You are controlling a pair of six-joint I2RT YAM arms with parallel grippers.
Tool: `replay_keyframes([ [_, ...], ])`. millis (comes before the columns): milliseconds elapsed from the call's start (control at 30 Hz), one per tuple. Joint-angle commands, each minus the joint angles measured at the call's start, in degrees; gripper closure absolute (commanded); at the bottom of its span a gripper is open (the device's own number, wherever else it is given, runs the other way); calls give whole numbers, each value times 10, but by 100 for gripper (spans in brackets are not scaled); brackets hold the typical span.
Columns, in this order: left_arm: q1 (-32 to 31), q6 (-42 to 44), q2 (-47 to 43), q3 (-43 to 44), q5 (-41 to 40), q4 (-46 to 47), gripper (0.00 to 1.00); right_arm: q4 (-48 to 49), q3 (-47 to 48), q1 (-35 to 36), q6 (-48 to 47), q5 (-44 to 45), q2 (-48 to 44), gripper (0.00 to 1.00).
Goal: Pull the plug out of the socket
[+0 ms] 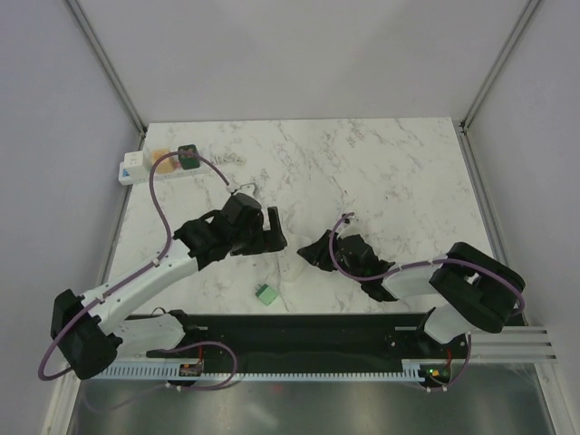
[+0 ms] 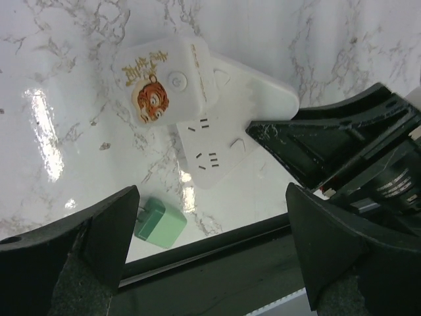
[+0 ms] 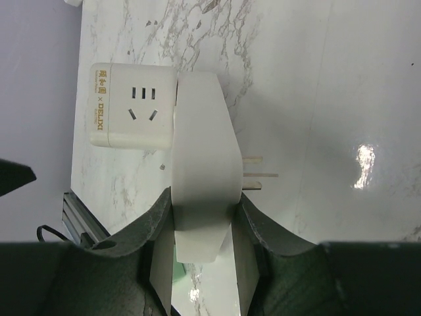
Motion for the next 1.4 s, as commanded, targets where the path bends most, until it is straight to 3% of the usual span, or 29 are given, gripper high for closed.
replay_keyframes([
  [0,78,41,1,-18,138,87,0,-88,-32,3,-63,-11,18,100],
  [233,138,78,58,-26,195,111,0,-90,-30,3,-68,-14,9,100],
  [667,138,58,143,-37,159,147,6,-93,-30,-3,-75,-23,5,100],
  [800,138,58,173,-26,173,162,15,-93,-28,-5,-76,-23,5,100],
  [900,137,55,179,-31,182,176,35,-85,-33,-7,-72,-24,3,100],
  [967,138,55,178,-34,193,181,54,-84,-33,-9,-71,-23,3,99],
  [1000,137,54,176,-35,198,183,62,-85,-33,-9,-71,-22,3,95],
  [1033,137,52,174,-38,203,189,82,-85,-32,-10,-71,-23,3,90],
  [1100,135,46,166,-45,221,194,98,-82,-33,-10,-70,-24,6,77],
  [1200,131,32,155,-63,243,214,98,-75,-27,-13,-70,-29,15,62],
  [1367,129,10,139,-91,270,248,98,-73,-13,-14,-69,-36,42,64],
])
